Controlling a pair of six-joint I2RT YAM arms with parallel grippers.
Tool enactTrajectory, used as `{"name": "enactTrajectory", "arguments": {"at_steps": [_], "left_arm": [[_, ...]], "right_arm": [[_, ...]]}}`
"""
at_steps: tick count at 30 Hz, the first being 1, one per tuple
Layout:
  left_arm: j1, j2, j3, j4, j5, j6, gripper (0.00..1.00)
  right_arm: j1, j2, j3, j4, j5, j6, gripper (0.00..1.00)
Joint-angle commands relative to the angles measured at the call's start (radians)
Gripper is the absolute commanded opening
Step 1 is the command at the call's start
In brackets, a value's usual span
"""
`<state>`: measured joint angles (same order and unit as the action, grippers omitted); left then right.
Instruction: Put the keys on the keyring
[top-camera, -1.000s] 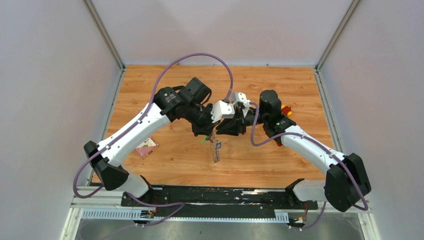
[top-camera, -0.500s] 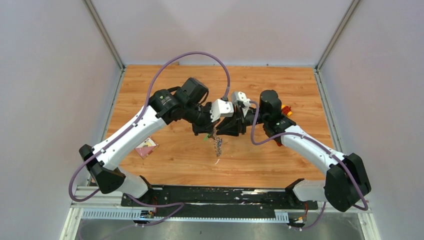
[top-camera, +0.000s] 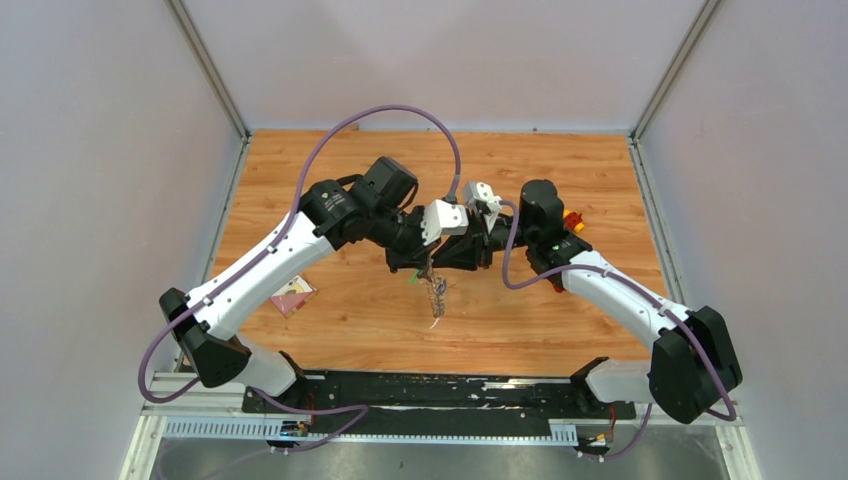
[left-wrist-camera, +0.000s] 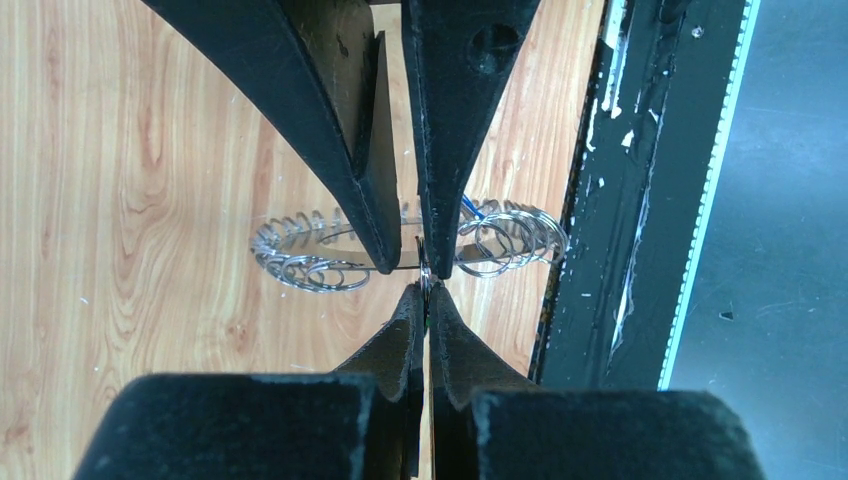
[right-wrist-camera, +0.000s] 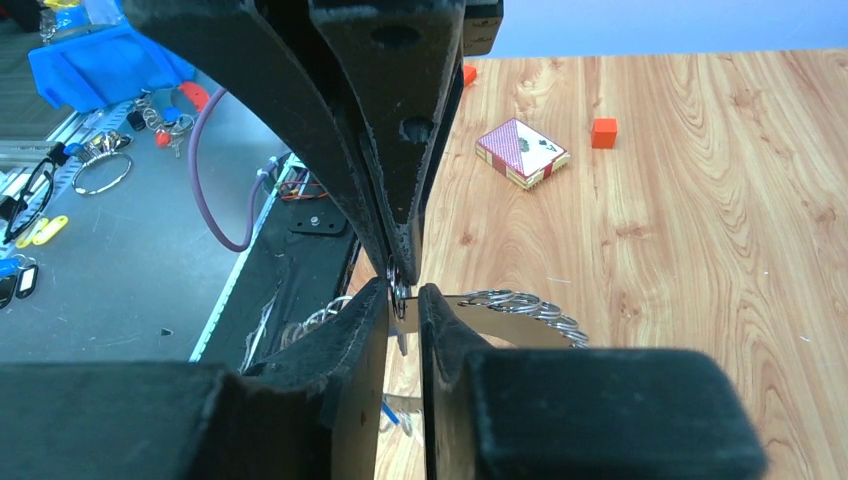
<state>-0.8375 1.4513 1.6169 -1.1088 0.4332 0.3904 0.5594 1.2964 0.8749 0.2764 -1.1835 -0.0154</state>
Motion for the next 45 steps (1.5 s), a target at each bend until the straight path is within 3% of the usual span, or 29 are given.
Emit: {"name": "enactTrajectory", "arguments": {"at_steps": [1,12,20,29,35,45], "left_arm": [[-0.002,-0.017,-0.007,0.054,0.029,-0.023,0.0],[-0.002,-0.027,-0.008,0.086,0.036,-0.035,0.0],[0.036,-0.087,-0.054,0.157,0.069,-0.03,0.01],[0.061,-0.194,-0.15,0.308,0.117,0.042,0.3],[0.067,-0.246,-0.198,0.365,0.049,0.088,0.48],[0.083,-0.343,-0.326,0.506,0.006,0.131,0.66]], "right_arm": [[-0.003,-0.011,0.009,0.052,-0.015,0.038,0.16],[-0.003,-0.005,0.007,0.055,-0.003,0.044,0.0],[-0.004,-0.032,0.032,-0.019,0.03,-0.02,0.0],[-0.026,-0.051,0.102,-0.144,0.06,-0.06,0.0],[-0.059,-0.054,0.127,-0.182,0.063,-0.055,0.0],[-0.071,-0.083,0.11,-0.18,0.117,-0.062,0.0]]}}
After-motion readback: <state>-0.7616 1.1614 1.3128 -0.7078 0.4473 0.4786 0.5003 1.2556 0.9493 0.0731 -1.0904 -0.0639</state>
